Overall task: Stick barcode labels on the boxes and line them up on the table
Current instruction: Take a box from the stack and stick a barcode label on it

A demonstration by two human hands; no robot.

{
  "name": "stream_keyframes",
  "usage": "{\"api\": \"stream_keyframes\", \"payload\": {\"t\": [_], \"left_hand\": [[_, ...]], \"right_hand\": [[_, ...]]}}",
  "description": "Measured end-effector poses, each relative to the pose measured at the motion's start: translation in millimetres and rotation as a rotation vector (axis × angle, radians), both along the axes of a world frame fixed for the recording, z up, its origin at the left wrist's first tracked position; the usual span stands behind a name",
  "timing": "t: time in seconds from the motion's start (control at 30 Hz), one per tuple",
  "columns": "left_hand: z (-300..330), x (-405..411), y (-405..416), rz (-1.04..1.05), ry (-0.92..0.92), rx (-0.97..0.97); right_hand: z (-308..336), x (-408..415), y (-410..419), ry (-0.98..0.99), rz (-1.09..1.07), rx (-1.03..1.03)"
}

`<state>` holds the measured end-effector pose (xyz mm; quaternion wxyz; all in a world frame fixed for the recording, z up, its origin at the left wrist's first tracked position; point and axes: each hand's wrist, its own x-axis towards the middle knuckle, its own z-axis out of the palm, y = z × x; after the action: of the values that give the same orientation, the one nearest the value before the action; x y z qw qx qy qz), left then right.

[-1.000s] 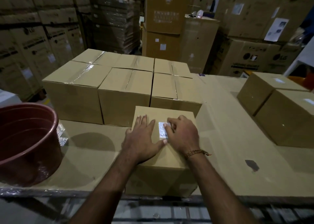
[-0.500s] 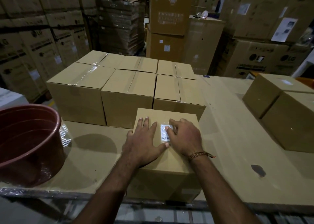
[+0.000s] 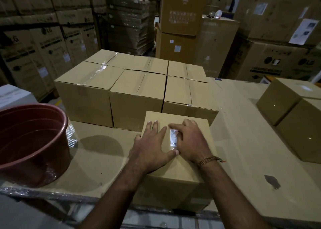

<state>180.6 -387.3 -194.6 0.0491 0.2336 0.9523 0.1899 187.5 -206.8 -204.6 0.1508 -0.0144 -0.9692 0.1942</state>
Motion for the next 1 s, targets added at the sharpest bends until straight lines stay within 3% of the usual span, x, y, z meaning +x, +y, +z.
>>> {"api": "stream_keyframes", "payload": {"t": [0.4,0.77,1.0], "left_hand": [[1,-1,1,0.011,-0.011,-0.008],[-2,-1,1,0.018,0.005,0.016],[0,-1,2,0.024,-0.018,0.022]], "right_hand": [[26,-36,8,-0.028,0.017,0.026],[14,-30,15,0.013,0.076,-0.098],[16,-31,13,0.009,0.067,-0.008]]}}
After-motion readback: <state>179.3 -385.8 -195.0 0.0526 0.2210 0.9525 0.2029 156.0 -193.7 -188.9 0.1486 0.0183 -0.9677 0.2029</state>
